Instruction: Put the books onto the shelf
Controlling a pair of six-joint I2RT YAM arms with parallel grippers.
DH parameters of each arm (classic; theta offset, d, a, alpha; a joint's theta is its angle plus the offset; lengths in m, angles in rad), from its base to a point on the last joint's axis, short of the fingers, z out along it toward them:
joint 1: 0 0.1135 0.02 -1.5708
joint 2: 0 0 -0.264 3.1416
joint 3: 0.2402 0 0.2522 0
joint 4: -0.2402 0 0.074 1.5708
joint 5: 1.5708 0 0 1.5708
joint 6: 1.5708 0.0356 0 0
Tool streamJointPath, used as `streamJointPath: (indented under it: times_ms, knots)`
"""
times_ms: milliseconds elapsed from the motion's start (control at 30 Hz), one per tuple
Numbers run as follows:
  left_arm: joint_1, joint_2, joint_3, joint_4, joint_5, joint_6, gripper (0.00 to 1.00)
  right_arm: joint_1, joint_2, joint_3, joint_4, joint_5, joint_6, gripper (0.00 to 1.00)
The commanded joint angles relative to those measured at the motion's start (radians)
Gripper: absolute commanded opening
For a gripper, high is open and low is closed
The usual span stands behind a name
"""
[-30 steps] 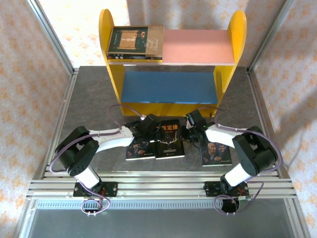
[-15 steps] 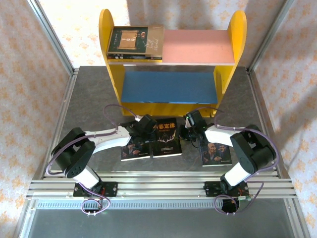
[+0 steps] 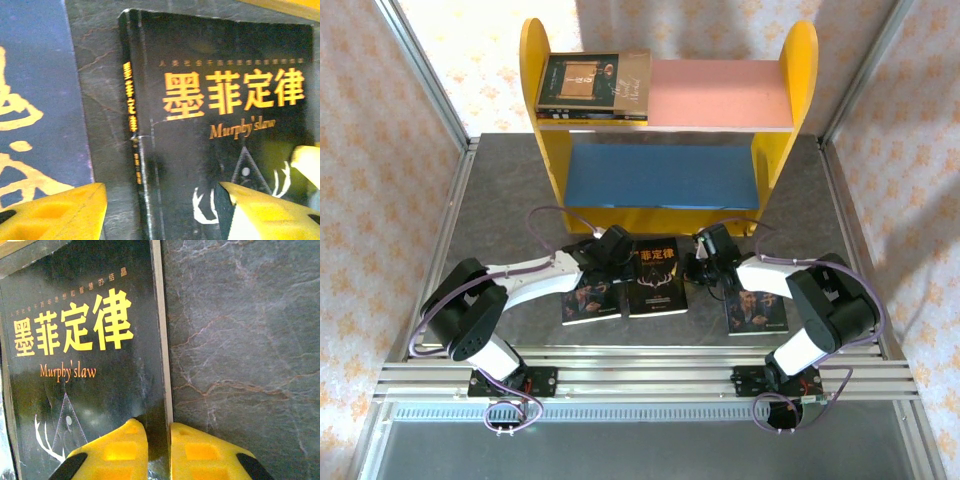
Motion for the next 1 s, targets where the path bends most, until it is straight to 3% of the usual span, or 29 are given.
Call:
streamJointPath:
  times_ms: [0, 667, 867, 967]
  knots:
    - [-0.009, -0.006, 0.036, 0.01, 0.004, 0.018, 0.61, -0.014, 0.057, -0.067, -0.144, 0.117, -0.002, 0.12]
    - [-0.042, 0.148, 0.091, -0.023, -0.017, -0.005, 0.6, -0.02, 0.059, -0.069, -0.134, 0.109, -0.005, 0.08]
    - [-0.048, 0.164, 0.092, 0.026, 0.028, -0.009, 0.6, -0.019, 0.067, -0.073, -0.112, 0.093, 0.003, 0.08]
    - [-0.05, 0.133, 0.063, 0.135, 0.11, -0.008, 0.59, -0.02, 0.083, -0.076, -0.078, 0.064, 0.021, 0.08]
